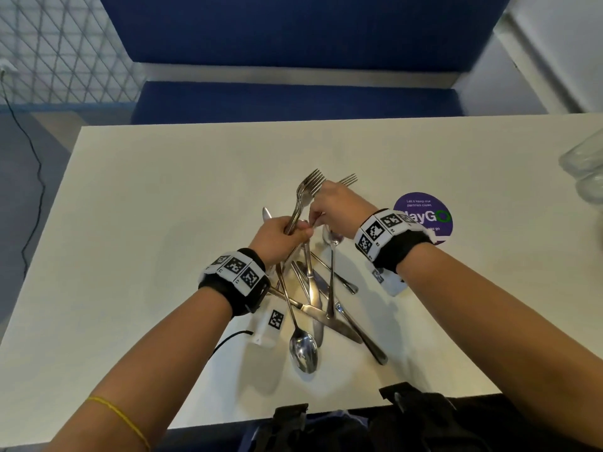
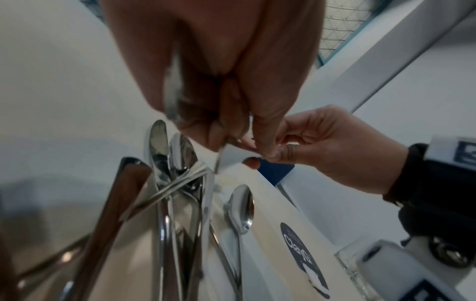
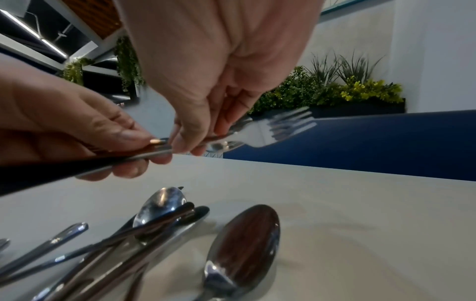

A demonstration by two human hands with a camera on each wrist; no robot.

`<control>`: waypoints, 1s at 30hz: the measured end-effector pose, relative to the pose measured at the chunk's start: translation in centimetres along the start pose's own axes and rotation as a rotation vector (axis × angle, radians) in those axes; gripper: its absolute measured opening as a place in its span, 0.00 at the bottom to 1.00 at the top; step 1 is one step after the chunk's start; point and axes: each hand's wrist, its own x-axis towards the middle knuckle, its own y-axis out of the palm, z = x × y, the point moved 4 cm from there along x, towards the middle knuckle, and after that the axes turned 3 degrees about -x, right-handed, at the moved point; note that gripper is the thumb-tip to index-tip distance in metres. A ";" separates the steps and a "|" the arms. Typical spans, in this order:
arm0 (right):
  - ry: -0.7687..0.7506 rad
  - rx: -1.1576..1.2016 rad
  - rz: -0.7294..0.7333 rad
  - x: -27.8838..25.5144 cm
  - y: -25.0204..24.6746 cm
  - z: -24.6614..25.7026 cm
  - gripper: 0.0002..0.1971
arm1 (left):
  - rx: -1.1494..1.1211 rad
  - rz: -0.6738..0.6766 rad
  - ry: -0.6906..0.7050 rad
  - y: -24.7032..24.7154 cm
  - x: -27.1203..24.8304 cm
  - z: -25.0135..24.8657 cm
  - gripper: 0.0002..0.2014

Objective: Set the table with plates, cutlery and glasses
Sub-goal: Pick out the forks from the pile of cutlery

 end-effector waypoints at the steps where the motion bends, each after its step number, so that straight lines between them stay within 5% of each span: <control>1: -0.024 0.010 -0.042 -0.3 0.0 0.0 0.07 | -0.024 0.020 0.008 0.3 -0.2 -0.1 0.09; 3: -0.034 0.054 -0.173 -1.0 -0.4 -0.1 0.06 | -0.090 0.026 0.020 0.8 -0.6 -0.3 0.08; 6: 0.229 0.273 -0.323 -2.1 -0.1 -1.3 0.10 | -0.186 -0.034 0.008 1.0 -0.8 0.0 0.09; 8: 0.431 0.467 -0.311 -2.4 0.7 -1.7 0.13 | -0.221 -0.065 0.008 0.9 -0.9 0.3 0.08; 12: 0.545 0.847 -0.265 -1.5 2.0 -0.5 0.12 | -0.242 -0.077 0.019 0.6 -1.4 0.6 0.07; 22: 0.506 1.306 -0.167 0.6 2.1 2.9 0.05 | -0.394 -0.197 -0.074 -2.4 -3.7 2.1 0.17; 30: 0.383 1.063 -0.076 1.6 3.0 5.6 0.10 | -0.410 -0.132 -0.079 -2.9 -5.2 2.2 0.15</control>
